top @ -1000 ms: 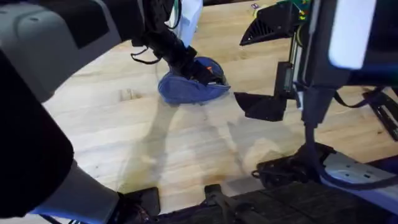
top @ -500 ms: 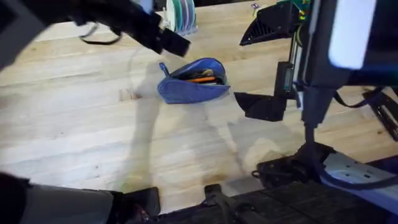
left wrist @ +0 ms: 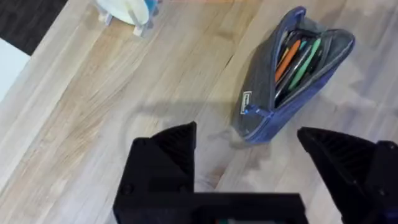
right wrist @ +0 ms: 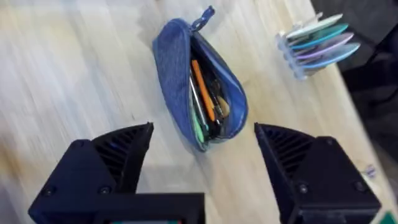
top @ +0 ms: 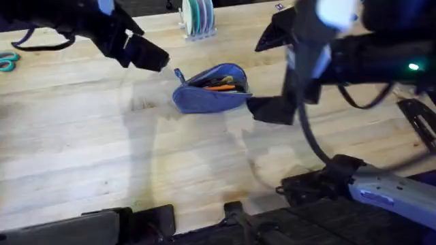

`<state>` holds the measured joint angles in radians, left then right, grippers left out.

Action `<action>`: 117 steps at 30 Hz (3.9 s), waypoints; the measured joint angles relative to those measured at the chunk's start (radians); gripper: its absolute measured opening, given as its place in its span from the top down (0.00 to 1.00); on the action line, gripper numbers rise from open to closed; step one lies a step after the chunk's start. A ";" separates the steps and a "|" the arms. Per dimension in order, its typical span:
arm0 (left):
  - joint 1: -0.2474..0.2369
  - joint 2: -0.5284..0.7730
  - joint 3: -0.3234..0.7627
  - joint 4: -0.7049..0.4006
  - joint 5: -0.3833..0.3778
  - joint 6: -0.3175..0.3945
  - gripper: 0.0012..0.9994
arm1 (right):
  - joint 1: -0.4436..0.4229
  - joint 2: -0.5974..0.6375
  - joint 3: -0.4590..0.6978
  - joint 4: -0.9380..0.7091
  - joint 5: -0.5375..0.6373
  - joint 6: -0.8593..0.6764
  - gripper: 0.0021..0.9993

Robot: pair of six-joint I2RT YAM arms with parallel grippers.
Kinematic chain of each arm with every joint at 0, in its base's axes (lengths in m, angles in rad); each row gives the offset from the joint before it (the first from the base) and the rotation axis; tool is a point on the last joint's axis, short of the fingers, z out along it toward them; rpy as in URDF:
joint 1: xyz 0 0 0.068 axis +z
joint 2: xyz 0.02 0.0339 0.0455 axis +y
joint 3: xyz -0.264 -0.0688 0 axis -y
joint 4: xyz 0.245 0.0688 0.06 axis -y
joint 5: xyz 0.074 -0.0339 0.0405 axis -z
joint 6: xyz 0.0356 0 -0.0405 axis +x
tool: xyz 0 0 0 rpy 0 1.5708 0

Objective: Unzip the bag, pick up the pens from the table one at a time and place them inside, then zip the bag closed.

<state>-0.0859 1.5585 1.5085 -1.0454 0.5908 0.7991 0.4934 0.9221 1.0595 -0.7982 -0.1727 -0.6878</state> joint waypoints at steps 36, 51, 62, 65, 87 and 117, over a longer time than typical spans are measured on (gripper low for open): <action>0.260 0.131 0.011 -0.329 0.102 0.794 0.01 | 0.000 0.386 0.000 0.430 -0.353 0.656 0.00; 0.260 0.236 0.011 -0.294 0.204 0.803 0.01 | 0.000 0.592 0.000 0.629 -0.360 0.836 0.00; 0.260 0.236 0.011 -0.292 0.210 0.803 0.01 | 0.000 0.749 0.000 0.793 -0.360 0.901 0.00; 0.260 0.236 0.011 -0.292 0.211 0.803 0.01 | 0.000 0.778 0.000 0.809 -0.360 0.920 0.00; 0.260 0.236 0.011 -0.292 0.211 0.803 0.01 | 0.000 0.806 0.000 0.818 -0.360 0.954 0.97; 0.209 0.417 0.011 -0.244 0.346 0.802 0.01 | -0.001 0.667 0.000 0.791 -0.344 0.980 0.97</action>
<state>0.1229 1.9754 1.5196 -1.2897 0.9372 1.6016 0.4927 1.5894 1.0592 -0.0074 -0.5167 0.2917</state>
